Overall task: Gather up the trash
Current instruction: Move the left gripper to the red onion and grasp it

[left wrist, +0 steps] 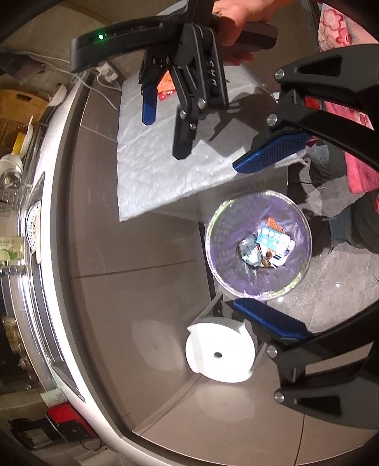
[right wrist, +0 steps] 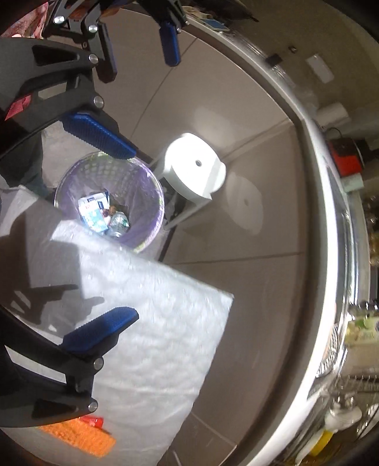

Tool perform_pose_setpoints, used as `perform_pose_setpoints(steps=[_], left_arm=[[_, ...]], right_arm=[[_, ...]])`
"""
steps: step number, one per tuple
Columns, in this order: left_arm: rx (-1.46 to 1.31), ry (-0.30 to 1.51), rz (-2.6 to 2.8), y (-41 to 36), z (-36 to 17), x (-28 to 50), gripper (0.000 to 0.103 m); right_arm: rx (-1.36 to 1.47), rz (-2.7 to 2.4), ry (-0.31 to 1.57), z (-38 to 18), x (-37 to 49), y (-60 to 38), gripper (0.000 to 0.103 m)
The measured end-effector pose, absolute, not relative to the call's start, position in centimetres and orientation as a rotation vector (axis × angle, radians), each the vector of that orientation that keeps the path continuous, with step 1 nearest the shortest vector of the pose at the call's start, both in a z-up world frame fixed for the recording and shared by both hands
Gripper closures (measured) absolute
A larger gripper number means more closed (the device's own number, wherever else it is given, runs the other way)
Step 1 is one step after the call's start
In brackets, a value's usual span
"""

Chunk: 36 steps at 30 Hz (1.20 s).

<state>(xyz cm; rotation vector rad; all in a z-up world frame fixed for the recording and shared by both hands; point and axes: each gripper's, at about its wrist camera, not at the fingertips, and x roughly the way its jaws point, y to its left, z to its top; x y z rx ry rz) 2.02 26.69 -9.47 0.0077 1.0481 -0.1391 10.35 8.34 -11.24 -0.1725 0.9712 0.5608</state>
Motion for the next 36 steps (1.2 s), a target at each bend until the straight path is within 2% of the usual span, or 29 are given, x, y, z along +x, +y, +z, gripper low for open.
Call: perform_pose_setpoints(steps=[7,14,17,25,34,36], left_arm=[[0.040,1.039,-0.275,18.6,-8.9,4.0,0.020],[0.074,1.051,-0.345,12.4,-9.2,5.0,0.020],[0.072,1.057,-0.369,10.3,-9.5,5.7,0.020],[0.118,1.112,-0.492,2.6,-12.4,6.8,0.020],[0.222,1.154,-0.623,-5.8,-17.5,8.7,0.020],[0.224,1.184,-0.644,-6.8,-18.8,9.5,0.026]], right_arm=[[-0.053,0.337,0.933,-8.4,11.1,-4.5,0.002],[0.078,0.187,0.969,-11.1,12.4,-15.7,0.002],[0.131,0.168,0.998,-12.5,13.2,-19.0,0.007],[0.120,0.183,1.070,-14.9,15.3,-21.9,0.010],[0.106,0.213,1.089,-15.0,15.2,-24.0,0.010],[0.098,0.209,1.093,-14.9,14.6,-24.6,0.010]])
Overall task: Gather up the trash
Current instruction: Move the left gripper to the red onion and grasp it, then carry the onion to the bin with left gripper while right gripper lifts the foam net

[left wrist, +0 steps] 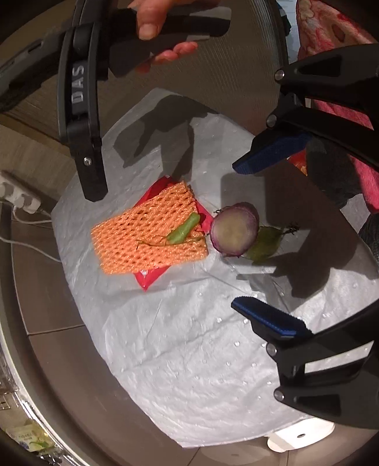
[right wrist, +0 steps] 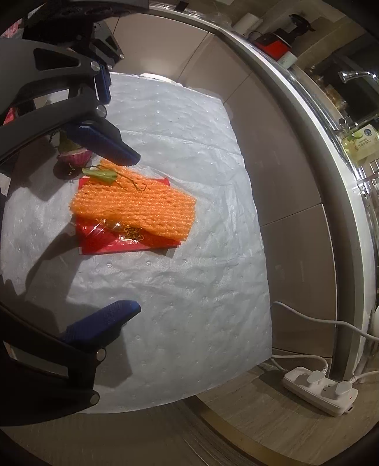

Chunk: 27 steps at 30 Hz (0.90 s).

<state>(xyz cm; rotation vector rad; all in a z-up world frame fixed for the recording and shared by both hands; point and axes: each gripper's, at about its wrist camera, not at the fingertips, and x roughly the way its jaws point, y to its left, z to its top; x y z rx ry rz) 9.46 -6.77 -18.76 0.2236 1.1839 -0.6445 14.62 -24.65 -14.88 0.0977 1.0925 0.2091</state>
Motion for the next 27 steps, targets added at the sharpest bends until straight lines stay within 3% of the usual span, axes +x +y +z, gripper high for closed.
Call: perform_pose_setpoints(steps=[8,9,10,11,25,27], left_arm=[[0.251,1.262,-0.694,-8.3,-21.8,11.1,0.044],[0.253,1.269,-0.695,-8.4,-22.1,11.2,0.047],[0.252,1.283,-0.705,-8.4,-22.3,11.3,0.059],[0.255,1.294,-0.714,-8.4,-22.5,11.4,0.061],[0.197,1.220,-0.719,-6.0,-17.8,11.8,0.064],[0.176,1.198,-0.707,-5.2,-16.5,11.7,0.064]], right_arm=[[0.127,0.189,1.110,-15.2,12.6,-26.8,0.010],[0.134,0.188,1.112,-15.3,12.4,-27.0,0.010],[0.141,0.186,1.113,-15.4,12.3,-27.1,0.010],[0.146,0.185,1.114,-15.5,12.2,-27.2,0.010],[0.161,0.236,1.107,-16.0,12.7,-26.3,0.010],[0.154,0.277,1.107,-16.3,13.1,-25.7,0.020]])
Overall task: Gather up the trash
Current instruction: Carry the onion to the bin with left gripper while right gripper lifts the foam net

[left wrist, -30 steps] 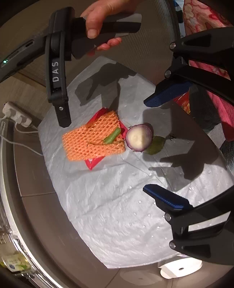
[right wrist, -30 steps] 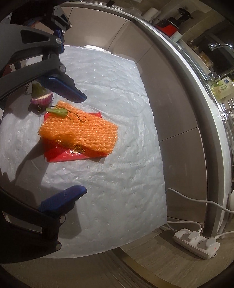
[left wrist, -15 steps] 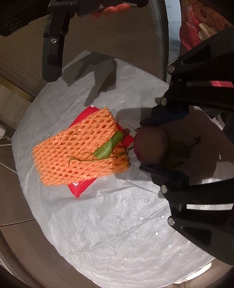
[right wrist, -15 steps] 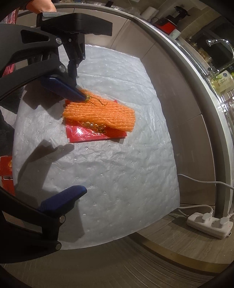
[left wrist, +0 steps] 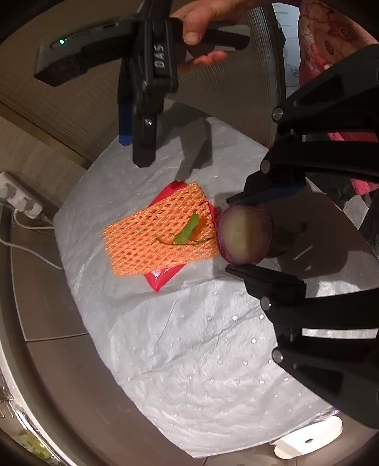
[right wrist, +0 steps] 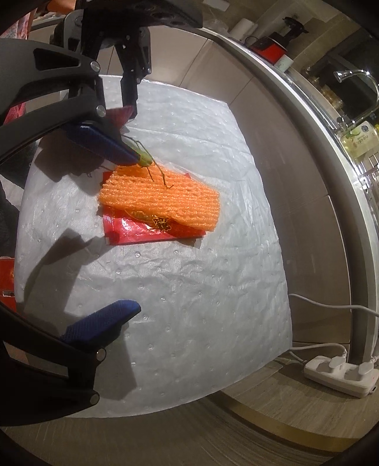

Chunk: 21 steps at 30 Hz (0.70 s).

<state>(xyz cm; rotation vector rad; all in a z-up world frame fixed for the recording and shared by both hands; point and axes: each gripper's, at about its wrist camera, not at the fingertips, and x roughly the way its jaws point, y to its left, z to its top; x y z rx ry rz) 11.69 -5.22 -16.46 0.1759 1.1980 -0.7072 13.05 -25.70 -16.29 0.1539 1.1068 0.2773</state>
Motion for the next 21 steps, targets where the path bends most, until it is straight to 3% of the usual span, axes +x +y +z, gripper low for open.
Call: perform_pose_setpoints(steps=[14,16,18,21], left_arm=[[0.111,1.107,-0.592,0.8,-10.8,10.0,0.064],[0.102,1.105,-0.579,1.8,-10.6,9.6,0.064],[0.095,1.101,-0.566,2.2,-10.6,9.5,0.064],[0.087,1.093,-0.549,3.0,-10.3,9.2,0.064]], right_arm=[[0.162,0.363,1.207,-20.5,18.9,-22.4,0.058],[0.174,0.359,1.213,-20.6,19.1,-22.3,0.066],[0.188,0.358,1.218,-20.6,19.1,-22.3,0.080],[0.193,0.353,1.202,-19.9,18.9,-22.3,0.090]])
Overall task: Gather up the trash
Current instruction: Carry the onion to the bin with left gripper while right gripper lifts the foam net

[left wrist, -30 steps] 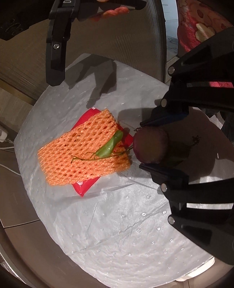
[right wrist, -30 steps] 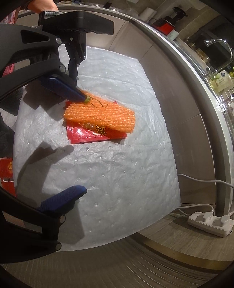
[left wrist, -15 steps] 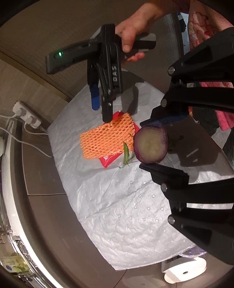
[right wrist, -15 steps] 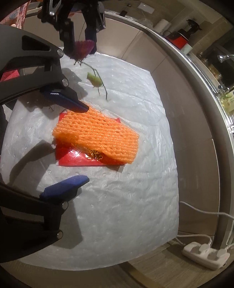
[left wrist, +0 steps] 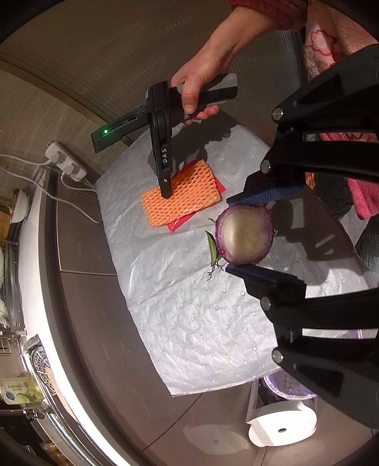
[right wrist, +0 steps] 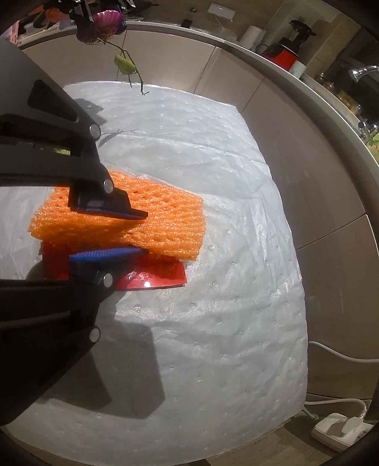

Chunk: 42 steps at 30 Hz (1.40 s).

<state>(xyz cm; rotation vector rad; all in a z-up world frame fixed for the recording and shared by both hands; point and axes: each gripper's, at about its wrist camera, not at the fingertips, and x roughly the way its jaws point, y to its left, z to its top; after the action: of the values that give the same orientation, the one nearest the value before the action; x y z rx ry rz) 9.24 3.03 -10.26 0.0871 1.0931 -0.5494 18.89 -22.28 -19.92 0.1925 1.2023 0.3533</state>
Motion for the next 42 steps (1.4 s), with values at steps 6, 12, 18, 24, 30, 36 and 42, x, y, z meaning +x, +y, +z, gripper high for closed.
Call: perform_pose_setpoints(steps=[6,12,18,24,30,36,42], left_arm=[[0.071,1.069,-0.533,4.3,-9.4,8.9,0.064],[0.059,1.036,-0.504,5.9,-8.3,8.5,0.064],[0.033,1.018,-0.440,9.1,-7.5,7.5,0.064],[0.010,1.018,-0.348,14.1,-7.7,6.0,0.063],[-0.001,1.061,-0.245,19.8,-9.8,4.7,0.063],[0.040,1.133,-0.150,24.3,-14.5,4.6,0.063],[0.045,1.208,-0.149,26.7,-20.3,5.7,0.063]], right_arm=[[0.175,0.354,1.150,-17.5,18.4,-21.7,0.091],[0.117,0.375,1.076,-13.5,16.8,-20.1,0.091],[0.051,0.449,1.015,-9.8,15.0,-16.2,0.091],[0.010,0.555,0.994,-8.0,13.6,-10.7,0.091],[-0.039,0.668,1.014,-7.7,11.8,-4.1,0.091],[-0.100,0.725,1.039,-7.5,10.1,1.4,0.091],[-0.169,0.730,1.052,-6.7,8.7,5.1,0.091]])
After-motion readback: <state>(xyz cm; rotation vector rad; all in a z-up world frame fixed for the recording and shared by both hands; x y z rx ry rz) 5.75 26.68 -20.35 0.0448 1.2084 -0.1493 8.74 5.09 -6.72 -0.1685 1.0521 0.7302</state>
